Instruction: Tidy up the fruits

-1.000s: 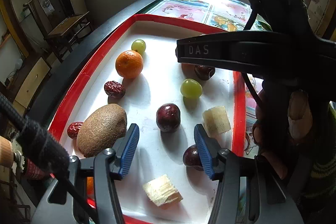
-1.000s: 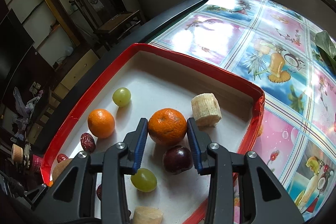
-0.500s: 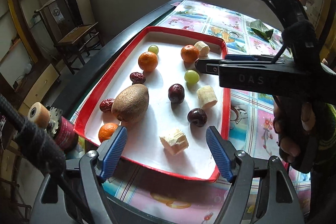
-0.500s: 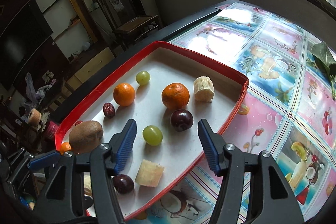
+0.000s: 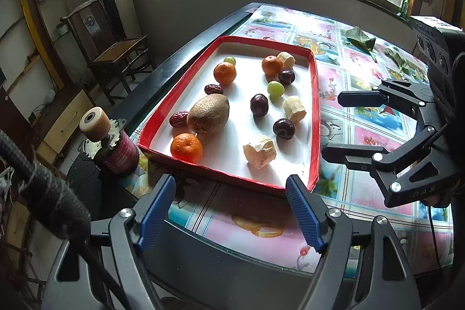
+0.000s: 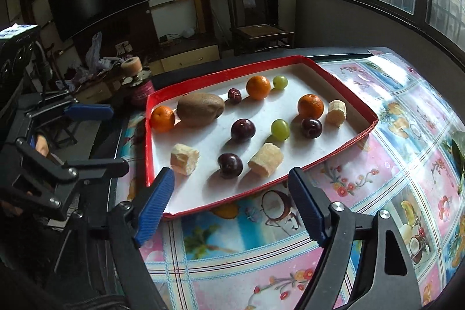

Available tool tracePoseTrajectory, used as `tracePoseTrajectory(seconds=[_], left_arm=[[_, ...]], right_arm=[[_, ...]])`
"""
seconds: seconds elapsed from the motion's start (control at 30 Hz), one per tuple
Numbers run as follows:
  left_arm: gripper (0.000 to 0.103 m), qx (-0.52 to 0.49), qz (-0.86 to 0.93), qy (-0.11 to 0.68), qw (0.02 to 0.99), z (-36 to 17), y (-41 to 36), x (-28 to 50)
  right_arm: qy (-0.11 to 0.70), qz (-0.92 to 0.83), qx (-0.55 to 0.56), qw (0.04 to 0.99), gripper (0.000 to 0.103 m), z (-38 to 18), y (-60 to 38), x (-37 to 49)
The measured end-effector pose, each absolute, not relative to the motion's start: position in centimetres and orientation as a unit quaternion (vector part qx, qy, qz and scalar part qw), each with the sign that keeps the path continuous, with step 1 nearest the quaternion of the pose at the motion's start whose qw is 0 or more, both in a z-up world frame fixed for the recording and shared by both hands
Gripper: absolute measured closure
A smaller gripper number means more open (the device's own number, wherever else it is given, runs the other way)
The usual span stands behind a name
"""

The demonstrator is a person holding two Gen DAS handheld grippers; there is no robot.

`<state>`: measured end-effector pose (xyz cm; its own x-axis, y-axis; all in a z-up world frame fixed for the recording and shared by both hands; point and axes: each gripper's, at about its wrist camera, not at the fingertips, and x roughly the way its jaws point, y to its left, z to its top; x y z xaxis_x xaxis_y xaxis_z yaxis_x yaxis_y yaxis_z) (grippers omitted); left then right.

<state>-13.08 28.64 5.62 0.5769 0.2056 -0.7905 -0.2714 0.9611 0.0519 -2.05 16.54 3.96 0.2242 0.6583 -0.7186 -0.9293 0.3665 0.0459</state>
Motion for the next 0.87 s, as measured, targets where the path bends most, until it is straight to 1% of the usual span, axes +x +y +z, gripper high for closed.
tracePoseTrajectory(seconds=[0.27, 0.87], left_arm=[[0.025, -0.040, 0.139, 0.436, 0.888, 5.9, 28.7, -14.1], [0.025, -0.046, 0.151, 0.425, 0.891, 6.0, 29.5, -14.5]], right_arm=[[0.339, 0.548, -0.230, 0.729, 0.021, 3.1, 17.1, -3.4], [0.332, 0.550, -0.237, 0.729, 0.021, 3.0, 17.1, -4.5]])
